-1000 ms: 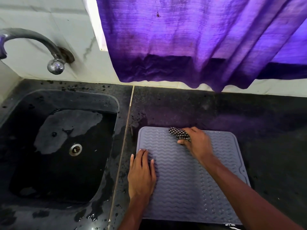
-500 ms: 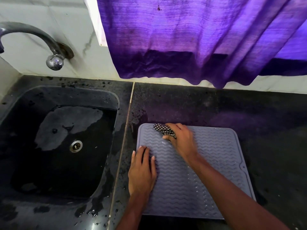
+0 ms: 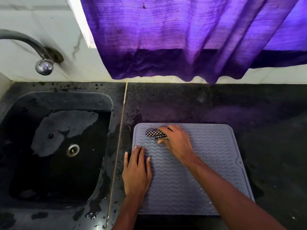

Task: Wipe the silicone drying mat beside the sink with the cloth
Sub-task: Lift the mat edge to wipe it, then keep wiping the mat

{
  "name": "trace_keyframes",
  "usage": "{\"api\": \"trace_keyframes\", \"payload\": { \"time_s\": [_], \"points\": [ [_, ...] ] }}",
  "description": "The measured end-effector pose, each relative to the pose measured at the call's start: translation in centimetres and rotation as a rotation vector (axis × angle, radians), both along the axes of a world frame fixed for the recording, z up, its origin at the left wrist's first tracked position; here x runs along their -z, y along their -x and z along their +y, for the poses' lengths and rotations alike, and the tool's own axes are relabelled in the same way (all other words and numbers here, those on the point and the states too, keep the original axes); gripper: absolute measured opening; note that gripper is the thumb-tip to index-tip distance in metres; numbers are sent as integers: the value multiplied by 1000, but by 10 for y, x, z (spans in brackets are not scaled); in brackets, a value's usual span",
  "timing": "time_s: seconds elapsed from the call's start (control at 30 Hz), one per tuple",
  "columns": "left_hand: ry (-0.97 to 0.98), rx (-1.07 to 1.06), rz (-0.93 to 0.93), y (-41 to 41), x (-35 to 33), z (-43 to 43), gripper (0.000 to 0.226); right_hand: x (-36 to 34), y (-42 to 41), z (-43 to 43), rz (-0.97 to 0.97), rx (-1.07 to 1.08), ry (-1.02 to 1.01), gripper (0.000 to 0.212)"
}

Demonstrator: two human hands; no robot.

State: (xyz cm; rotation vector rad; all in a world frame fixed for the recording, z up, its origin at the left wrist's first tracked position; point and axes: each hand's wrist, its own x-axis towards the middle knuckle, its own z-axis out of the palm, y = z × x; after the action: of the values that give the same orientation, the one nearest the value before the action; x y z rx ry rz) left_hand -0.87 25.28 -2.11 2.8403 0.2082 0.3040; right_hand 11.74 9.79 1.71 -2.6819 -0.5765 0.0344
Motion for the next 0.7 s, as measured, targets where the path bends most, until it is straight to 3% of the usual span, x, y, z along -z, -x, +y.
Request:
{"api": "trace_keyframes", "payload": {
  "time_s": [0.27,0.43,0.6,0.7],
  "points": [
    [-37,-39,25,-1,0,-3,46,-4,-4,-81,12,151,55,50],
    [-10,-45,29,-2,0,-3,49,-11,-8,-143,48,289,-12,49],
    [44,-42,0,-2,2,-5,48,-28,-6,-165,121,569,-204,52],
    [114,-54,-16,-3,-2,-10,51,-39,-5,-143,74,494,-334,56]
  ]
}}
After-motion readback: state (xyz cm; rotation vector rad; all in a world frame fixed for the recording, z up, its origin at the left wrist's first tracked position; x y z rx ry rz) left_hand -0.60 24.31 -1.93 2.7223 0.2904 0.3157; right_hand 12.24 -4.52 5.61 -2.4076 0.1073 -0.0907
